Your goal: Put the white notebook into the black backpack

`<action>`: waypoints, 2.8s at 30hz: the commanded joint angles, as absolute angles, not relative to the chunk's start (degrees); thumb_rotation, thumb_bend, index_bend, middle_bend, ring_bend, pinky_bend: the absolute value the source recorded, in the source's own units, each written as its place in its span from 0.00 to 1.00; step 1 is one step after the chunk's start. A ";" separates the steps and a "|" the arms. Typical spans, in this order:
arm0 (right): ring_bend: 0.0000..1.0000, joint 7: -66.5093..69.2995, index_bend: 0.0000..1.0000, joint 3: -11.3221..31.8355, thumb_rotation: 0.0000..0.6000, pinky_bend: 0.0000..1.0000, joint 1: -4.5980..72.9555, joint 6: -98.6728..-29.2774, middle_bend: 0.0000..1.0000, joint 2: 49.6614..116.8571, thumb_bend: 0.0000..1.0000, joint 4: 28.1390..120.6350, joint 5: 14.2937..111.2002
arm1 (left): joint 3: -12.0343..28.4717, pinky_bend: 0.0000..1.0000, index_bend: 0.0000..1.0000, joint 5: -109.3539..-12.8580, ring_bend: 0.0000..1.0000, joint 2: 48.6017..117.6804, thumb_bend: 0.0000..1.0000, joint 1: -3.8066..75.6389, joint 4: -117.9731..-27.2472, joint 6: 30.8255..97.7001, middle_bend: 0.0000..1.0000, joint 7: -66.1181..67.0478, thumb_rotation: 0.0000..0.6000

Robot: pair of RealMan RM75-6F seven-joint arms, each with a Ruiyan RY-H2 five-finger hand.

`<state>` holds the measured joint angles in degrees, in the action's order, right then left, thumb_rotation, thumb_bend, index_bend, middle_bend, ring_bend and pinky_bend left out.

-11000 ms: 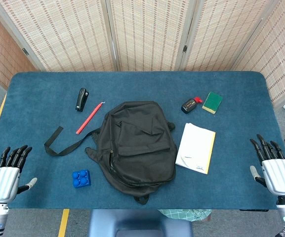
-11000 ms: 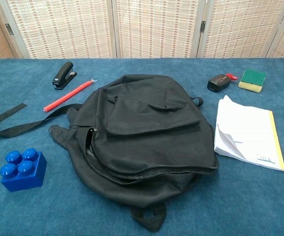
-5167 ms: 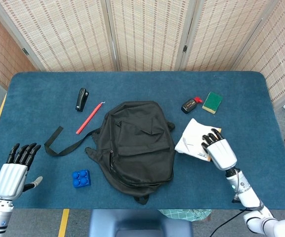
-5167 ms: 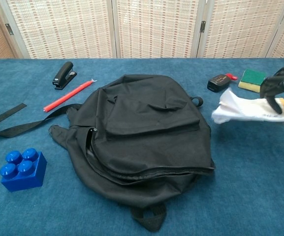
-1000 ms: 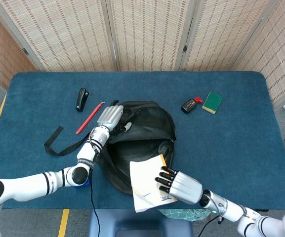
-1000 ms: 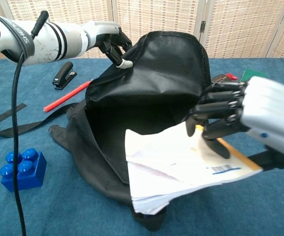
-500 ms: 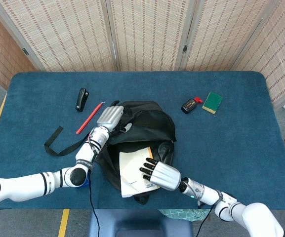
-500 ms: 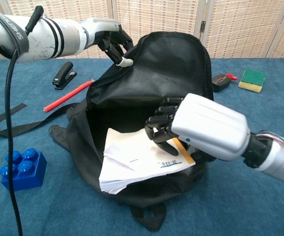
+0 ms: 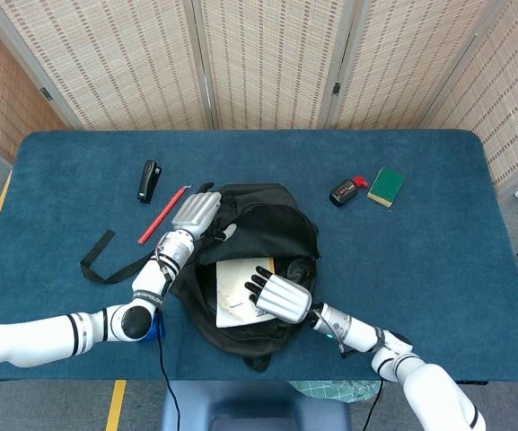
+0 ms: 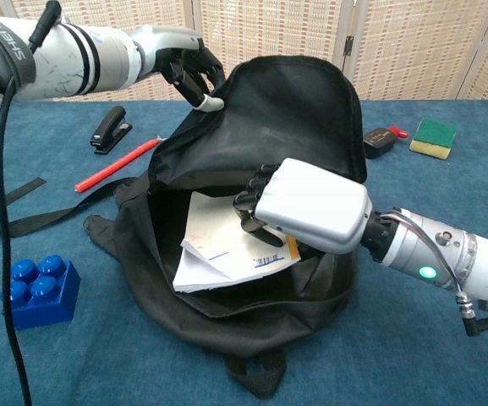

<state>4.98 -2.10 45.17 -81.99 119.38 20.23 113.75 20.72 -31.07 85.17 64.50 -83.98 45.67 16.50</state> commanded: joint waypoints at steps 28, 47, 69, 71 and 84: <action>0.15 -13.05 0.00 -3.02 1.00 0.12 43.33 -77.98 0.08 118.20 0.15 27.81 104.15 | 19.02 0.05 0.52 -30.73 0.27 82.97 0.47 64.38 -85.90 45.77 0.32 14.21 1.00; 0.18 -19.43 0.00 -7.48 1.00 0.12 36.70 -80.34 0.11 98.14 0.08 60.13 104.15 | 16.58 0.05 0.44 -33.17 0.25 81.07 0.47 63.92 -91.33 46.98 0.28 15.64 1.00; 0.34 -12.53 0.19 -12.80 1.00 0.34 25.93 -90.30 0.25 74.14 0.08 78.88 107.27 | 10.88 0.01 0.27 -49.49 0.18 71.91 0.46 53.04 -104.27 57.63 0.20 13.46 1.00; 0.34 -11.28 0.19 -11.97 1.00 0.35 25.07 -90.47 0.25 73.48 0.08 79.09 105.68 | 9.86 0.01 0.27 -51.87 0.18 71.59 0.46 51.20 -104.72 60.39 0.20 13.85 1.00; 0.17 -5.77 0.00 -4.71 1.00 0.18 20.92 -86.44 0.06 67.96 0.08 83.30 92.06 | 3.59 0.00 0.25 -64.74 0.17 69.78 0.46 37.10 -101.23 76.03 0.19 11.58 1.00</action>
